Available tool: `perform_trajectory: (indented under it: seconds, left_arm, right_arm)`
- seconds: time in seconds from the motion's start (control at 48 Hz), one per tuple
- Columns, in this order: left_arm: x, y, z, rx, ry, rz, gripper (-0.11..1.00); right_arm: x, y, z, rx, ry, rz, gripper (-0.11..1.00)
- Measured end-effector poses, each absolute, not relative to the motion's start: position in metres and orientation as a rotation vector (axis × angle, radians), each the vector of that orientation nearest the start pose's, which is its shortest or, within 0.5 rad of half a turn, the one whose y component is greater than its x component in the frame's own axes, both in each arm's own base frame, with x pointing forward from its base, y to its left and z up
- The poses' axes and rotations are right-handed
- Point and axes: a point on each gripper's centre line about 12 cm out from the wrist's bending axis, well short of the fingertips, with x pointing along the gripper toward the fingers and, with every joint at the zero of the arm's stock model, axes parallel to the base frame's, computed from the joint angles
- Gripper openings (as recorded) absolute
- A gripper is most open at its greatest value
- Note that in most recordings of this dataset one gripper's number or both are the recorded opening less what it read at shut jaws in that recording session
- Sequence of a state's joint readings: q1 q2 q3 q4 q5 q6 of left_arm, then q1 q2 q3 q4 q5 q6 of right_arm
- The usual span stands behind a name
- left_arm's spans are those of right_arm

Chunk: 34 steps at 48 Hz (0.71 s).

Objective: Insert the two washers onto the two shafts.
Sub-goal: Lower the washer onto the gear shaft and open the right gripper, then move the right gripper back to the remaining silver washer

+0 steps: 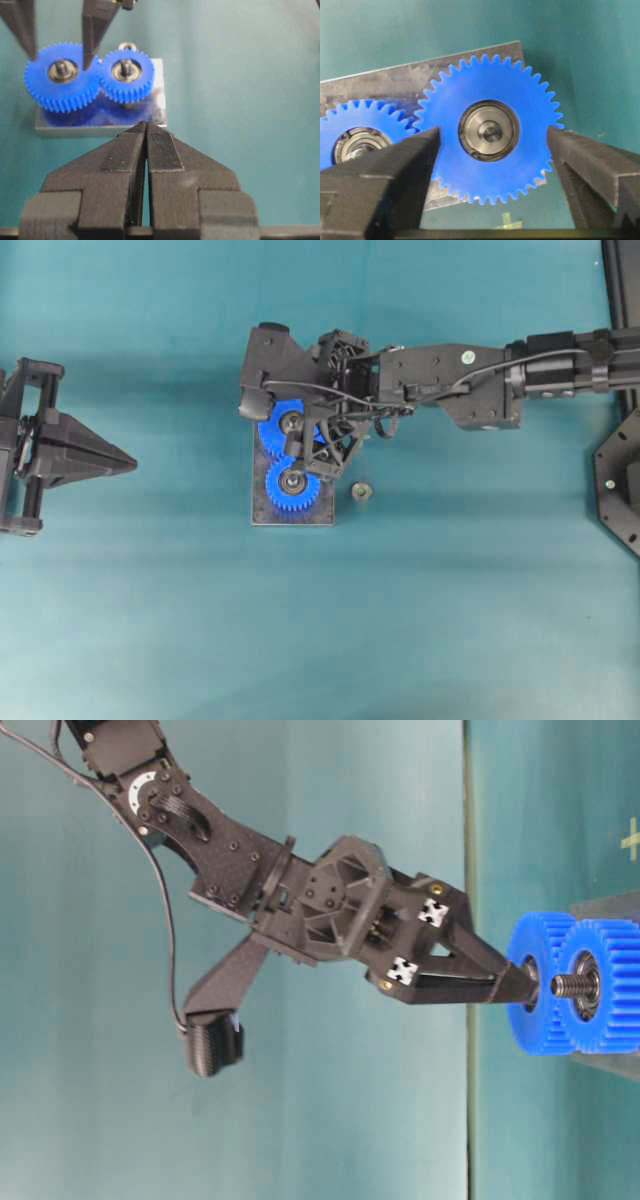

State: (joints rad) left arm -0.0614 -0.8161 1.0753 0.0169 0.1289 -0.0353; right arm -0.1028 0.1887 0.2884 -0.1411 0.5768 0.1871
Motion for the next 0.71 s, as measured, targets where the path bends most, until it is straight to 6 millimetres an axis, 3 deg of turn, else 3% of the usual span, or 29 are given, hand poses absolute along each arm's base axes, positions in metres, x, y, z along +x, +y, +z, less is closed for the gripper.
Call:
perform_trajectory:
  seconds: [0.208, 0.396, 0.479, 0.709]
  left_arm:
    - [0.221, -0.013, 0.254, -0.009, 0.39, -0.054, 0.0]
    - [0.221, -0.013, 0.255, -0.011, 0.387, -0.054, 0.0]
    - [0.222, -0.013, 0.255, -0.009, 0.389, -0.054, 0.0]
    - [0.221, -0.013, 0.254, -0.009, 0.392, -0.054, 0.0]
  right_arm:
    - [0.41, -0.051, 0.196, 0.053, 1.031, -0.195, 0.86]
    - [0.38, -0.029, 0.207, 0.027, 1.02, -0.15, 0.85]
    - [0.369, -0.017, 0.201, 0.01, 1.023, -0.118, 0.85]
    - [0.349, 0.01, 0.159, -0.007, 1.042, -0.044, 0.85]
